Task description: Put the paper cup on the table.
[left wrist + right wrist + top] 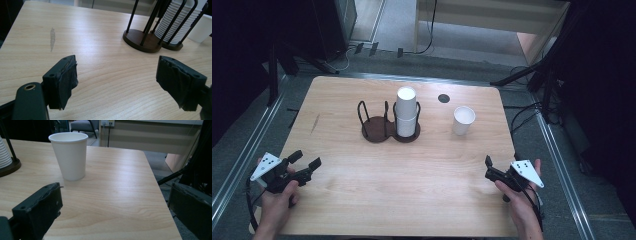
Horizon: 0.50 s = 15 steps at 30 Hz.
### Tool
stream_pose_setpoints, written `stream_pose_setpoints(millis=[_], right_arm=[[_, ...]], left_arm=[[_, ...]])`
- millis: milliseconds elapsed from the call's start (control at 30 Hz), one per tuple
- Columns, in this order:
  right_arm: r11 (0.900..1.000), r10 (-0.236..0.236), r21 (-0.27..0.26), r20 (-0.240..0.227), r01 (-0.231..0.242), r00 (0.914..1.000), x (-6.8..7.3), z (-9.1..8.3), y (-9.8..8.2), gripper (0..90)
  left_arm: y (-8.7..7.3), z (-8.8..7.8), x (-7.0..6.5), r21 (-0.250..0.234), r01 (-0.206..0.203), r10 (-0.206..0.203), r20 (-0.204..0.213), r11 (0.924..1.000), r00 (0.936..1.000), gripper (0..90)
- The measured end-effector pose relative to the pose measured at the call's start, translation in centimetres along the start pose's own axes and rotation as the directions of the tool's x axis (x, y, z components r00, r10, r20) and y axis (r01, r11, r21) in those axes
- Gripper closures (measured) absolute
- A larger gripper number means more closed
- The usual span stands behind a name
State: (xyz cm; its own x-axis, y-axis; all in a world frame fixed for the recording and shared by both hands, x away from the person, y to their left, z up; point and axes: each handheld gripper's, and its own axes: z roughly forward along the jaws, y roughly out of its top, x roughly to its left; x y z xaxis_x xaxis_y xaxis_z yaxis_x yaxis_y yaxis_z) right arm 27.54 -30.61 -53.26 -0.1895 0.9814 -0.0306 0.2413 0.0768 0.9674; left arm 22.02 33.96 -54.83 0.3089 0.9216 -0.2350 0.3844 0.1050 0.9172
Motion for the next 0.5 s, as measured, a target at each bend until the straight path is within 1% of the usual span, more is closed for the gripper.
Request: stream_pose_setpoints(millis=[33, 200, 367, 467, 500], right_arm=[[1.0, -0.004, 0.003, 0.001, 0.004, 1.0, -0.2, -0.2, -0.1, 0.0], [1.0, 0.005, 0.007, 0.008, -0.005, 1.0, -0.8, -1.4, -0.7, 0.0], [1.0, 0.008, 0.008, 0.017, -0.008, 0.9998, -1.6, -2.4, -1.3, 0.0], [1.0, 0.021, 0.013, 0.025, -0.021, 0.9995, -1.9, -3.0, -1.7, 0.0], [1.0, 0.016, 0.014, 0.028, -0.017, 0.9995, -2.1, -3.1, -1.8, 0.0]], left_arm=[[0.0, 0.0, 0.0, 0.0, 0.001, -0.001, -0.001, 1.0, 1.0, 17.3], [0.0, 0.0, 0.1, -0.002, 0.011, -0.011, 0.004, 0.9999, 0.9999, 17.3], [0.0, -0.2, 0.4, -0.016, 0.047, -0.046, 0.015, 0.9988, 0.9988, 17.3], [0.0, -0.2, 0.4, -0.016, 0.046, -0.046, 0.014, 0.9988, 0.9989, 17.3], [0.0, -0.2, 0.4, -0.015, 0.044, -0.044, 0.011, 0.9989, 0.999, 17.3]])
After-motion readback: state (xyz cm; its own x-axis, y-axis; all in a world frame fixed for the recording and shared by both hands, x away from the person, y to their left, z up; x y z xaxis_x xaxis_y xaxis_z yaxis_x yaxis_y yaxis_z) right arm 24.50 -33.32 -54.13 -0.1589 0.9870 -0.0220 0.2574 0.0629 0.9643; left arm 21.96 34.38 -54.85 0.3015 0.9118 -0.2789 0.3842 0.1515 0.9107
